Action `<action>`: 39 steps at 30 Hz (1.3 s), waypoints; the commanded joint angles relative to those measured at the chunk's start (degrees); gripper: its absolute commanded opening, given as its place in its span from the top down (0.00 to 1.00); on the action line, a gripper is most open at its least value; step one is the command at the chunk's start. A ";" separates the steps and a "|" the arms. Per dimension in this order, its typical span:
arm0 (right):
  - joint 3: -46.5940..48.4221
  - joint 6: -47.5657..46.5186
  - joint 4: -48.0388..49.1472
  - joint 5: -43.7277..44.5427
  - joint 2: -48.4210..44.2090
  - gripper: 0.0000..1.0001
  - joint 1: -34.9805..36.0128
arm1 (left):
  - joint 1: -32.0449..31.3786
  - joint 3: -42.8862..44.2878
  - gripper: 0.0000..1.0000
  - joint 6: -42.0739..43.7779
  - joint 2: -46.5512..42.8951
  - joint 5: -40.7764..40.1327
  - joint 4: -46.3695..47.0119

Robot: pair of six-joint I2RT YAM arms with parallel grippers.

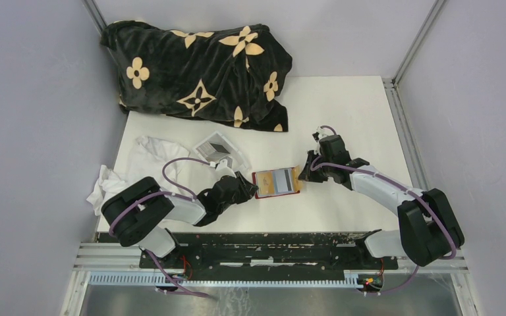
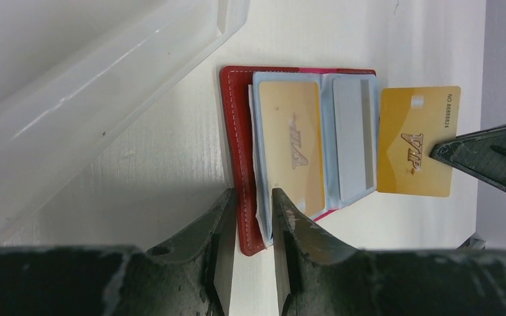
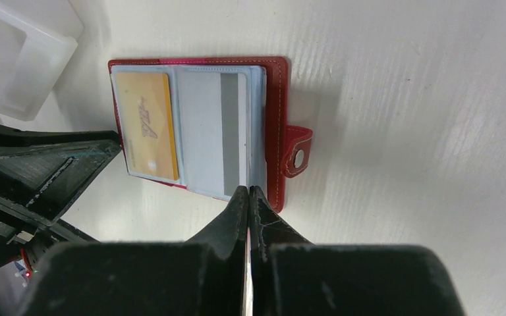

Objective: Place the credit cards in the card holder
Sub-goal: Turn over the card slot in the card holder.

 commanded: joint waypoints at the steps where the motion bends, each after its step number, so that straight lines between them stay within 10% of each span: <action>1: 1.43 0.88 4.12 -1.45 0.52 0.99 -0.23 | -0.17 1.26 0.67 1.26 0.69 -0.62 2.14; 39: 0.36 -0.11 2.54 1.03 -0.57 0.99 -1.35 | -0.19 0.26 0.69 0.91 1.35 -0.68 3.66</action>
